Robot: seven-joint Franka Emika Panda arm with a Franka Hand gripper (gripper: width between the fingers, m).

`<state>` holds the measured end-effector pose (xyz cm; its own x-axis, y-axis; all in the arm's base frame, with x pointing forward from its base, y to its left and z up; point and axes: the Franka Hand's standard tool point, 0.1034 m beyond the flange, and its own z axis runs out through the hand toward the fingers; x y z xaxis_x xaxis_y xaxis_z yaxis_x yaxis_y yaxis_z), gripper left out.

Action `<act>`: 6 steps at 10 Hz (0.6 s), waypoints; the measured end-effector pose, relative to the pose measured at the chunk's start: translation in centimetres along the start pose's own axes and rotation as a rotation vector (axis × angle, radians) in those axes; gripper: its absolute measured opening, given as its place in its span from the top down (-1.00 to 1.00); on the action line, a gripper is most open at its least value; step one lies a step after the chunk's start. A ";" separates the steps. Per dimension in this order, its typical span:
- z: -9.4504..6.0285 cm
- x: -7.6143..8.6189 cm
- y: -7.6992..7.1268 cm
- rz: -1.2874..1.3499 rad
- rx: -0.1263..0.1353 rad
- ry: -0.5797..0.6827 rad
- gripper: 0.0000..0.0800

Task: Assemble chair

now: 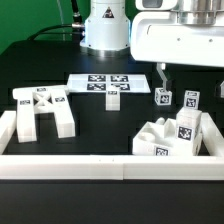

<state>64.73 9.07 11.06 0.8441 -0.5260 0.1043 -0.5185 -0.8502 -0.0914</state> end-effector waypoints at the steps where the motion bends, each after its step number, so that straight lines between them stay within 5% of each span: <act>1: 0.0 0.0 0.0 0.000 -0.001 -0.001 -0.62; 4: -0.3 -0.4 1.1 -0.078 0.010 0.019 -0.62; 6: -1.0 -2.1 6.9 -0.167 0.018 0.036 -0.62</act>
Offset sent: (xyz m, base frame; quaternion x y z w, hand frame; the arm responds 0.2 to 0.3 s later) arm -0.0570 -0.0223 0.0061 0.0244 0.0097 -0.0824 0.9963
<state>59.22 4.29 11.24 0.9126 -0.3786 0.1547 -0.3691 -0.9253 -0.0871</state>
